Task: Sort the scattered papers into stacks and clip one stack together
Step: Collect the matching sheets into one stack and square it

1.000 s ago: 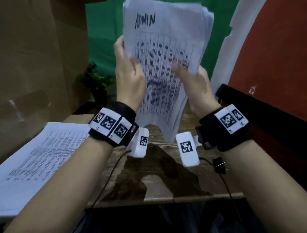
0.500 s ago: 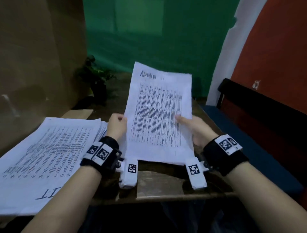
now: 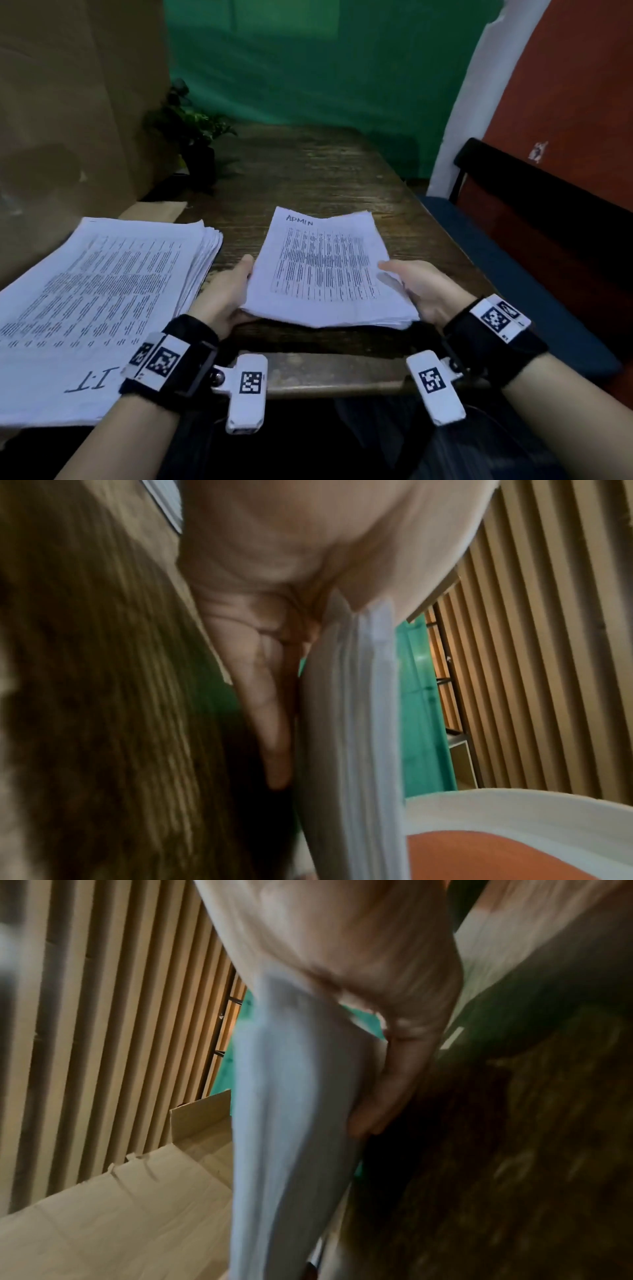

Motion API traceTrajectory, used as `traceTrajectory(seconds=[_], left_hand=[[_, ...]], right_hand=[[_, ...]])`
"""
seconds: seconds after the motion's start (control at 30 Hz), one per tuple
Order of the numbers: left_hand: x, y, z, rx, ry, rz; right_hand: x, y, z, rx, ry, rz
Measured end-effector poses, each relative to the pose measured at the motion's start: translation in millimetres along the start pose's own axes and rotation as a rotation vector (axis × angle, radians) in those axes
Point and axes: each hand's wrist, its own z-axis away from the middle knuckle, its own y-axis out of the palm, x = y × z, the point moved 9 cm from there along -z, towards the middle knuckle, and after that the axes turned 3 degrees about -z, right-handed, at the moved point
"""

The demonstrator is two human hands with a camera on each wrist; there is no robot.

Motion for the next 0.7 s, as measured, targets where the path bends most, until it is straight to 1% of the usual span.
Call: traceTrajectory(seconds=[0.1, 0.13, 0.2, 0.23, 0.27, 0.33, 0.4, 0.47, 0.5, 0.53, 0.57, 0.63, 0.67, 0.7], left_hand=[[4.8, 18.0, 8.0, 0.143, -0.004, -0.015], [6.2, 23.1, 11.7, 0.170, -0.007, -0.024], [6.8, 21.3, 11.1, 0.144, 0.000, 0.010], [5.7, 16.6, 9.1, 0.116, 0.019, 0.011], [3.1, 12.6, 6.3, 0.100, 0.042, -0.018], [-2.6, 11.0, 1.9, 0.114, 0.074, -0.110], [-8.6, 7.5, -3.8, 0.106, 0.099, -0.152], [-19.2, 2.9, -8.7, 0.086, 0.125, -0.128], [-30.0, 1.4, -9.7, 0.057, 0.189, -0.087], [-45.8, -1.5, -6.0, -0.005, 0.294, -0.035], [-64.7, -6.1, 1.6, -0.098, 0.430, 0.016], [-102.4, -13.9, 36.3, -0.326, 0.753, 0.061], [-118.6, -14.9, 55.5, -0.419, 0.894, 0.036], [-132.0, -14.1, 71.4, -0.481, 1.006, 0.006]], right_hand=[[-12.0, 11.2, 2.5, 0.093, 0.072, 0.066], [-15.6, 12.1, 1.4, 0.080, 0.074, 0.073], [-13.8, 1.8, -3.6, 0.003, 0.031, 0.102], [-10.6, -3.0, -5.9, -0.009, 0.008, 0.154], [-7.8, -2.4, -6.2, 0.016, -0.003, 0.213], [-3.7, 5.5, -3.5, 0.104, -0.026, 0.293], [5.3, 11.5, 2.5, 0.151, -0.071, 0.249], [21.8, 16.1, 9.8, 0.178, -0.134, 0.178], [32.1, 16.3, 12.9, 0.188, -0.176, 0.145], [43.0, 16.7, 16.0, 0.192, -0.232, 0.120], [55.7, 17.6, 20.1, 0.184, -0.303, 0.114], [81.6, 23.4, 31.9, 0.156, -0.470, 0.163], [93.1, 27.8, 38.0, 0.150, -0.539, 0.181], [103.6, 32.9, 44.4, 0.151, -0.599, 0.186]])
